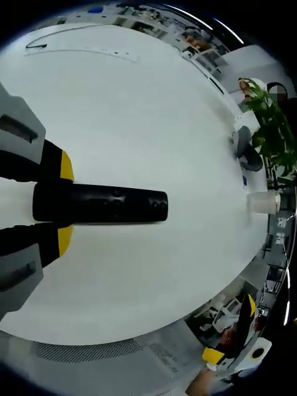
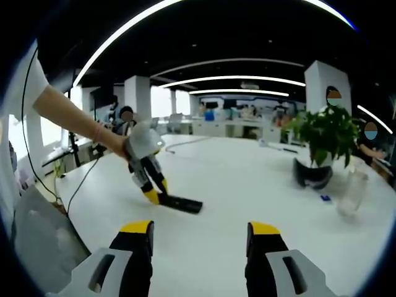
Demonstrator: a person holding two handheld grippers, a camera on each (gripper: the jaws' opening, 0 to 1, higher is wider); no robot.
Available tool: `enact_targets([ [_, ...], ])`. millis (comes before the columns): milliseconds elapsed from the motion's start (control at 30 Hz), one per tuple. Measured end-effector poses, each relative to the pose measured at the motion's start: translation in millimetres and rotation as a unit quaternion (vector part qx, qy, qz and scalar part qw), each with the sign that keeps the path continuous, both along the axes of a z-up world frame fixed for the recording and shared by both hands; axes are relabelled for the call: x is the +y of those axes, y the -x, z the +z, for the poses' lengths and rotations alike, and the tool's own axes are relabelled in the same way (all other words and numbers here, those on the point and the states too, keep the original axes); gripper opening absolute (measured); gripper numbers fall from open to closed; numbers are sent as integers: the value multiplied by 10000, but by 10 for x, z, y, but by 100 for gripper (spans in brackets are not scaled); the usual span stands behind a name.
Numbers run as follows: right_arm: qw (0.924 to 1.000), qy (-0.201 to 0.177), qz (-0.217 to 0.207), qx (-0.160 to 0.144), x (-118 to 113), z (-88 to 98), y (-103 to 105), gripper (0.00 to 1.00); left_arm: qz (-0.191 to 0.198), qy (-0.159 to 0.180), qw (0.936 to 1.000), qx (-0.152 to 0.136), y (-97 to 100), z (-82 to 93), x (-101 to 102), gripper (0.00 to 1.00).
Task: Press the specified remote control buttons in sequence, fully releasing each button before pressing the next.
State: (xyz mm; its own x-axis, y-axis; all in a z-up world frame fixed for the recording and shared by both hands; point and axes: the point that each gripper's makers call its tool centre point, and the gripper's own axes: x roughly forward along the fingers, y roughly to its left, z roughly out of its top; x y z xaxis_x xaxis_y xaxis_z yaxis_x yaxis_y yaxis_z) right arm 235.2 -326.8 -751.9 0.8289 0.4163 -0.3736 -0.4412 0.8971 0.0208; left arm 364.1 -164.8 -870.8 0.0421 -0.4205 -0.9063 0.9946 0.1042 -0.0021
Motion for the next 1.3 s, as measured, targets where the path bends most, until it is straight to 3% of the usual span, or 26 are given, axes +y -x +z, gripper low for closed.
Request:
enact_targets([
  [1300, 9999, 71, 90, 21, 25, -17, 13, 58, -332, -209, 9992, 2, 426, 1, 54, 23],
])
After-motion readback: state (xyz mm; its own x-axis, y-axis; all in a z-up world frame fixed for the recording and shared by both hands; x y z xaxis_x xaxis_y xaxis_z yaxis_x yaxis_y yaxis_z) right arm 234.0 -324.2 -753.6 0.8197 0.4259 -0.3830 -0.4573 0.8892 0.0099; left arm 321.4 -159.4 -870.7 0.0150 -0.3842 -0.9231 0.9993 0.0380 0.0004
